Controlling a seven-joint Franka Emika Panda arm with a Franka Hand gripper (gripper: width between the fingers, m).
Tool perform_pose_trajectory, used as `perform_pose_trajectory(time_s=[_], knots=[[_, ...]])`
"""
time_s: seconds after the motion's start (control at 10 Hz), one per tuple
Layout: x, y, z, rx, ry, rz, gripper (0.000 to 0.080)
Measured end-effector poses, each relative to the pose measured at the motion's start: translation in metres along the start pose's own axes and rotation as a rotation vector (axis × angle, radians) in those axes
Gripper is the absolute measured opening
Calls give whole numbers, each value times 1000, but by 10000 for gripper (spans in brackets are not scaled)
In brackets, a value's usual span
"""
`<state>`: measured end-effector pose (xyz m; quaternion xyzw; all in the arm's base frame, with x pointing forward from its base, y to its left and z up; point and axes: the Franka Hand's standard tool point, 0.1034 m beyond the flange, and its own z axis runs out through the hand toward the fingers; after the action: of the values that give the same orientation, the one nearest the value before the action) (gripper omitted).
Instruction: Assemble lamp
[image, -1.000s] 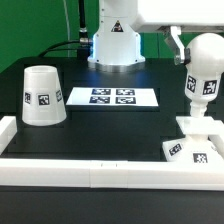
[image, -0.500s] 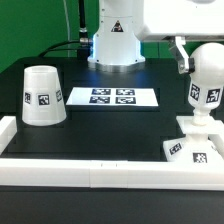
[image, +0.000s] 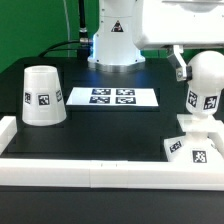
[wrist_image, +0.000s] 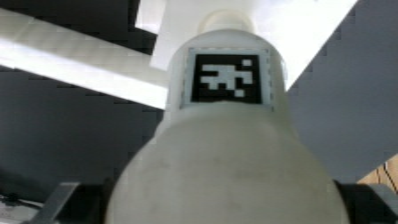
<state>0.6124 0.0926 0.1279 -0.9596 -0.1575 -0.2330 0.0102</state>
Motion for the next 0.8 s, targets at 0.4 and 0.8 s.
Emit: perform_pose_trajectory(time_s=[0.4, 0.8], knots=[[-1, 0, 4, -15, 54, -7, 579], [-1, 0, 4, -15, 53, -6, 686]])
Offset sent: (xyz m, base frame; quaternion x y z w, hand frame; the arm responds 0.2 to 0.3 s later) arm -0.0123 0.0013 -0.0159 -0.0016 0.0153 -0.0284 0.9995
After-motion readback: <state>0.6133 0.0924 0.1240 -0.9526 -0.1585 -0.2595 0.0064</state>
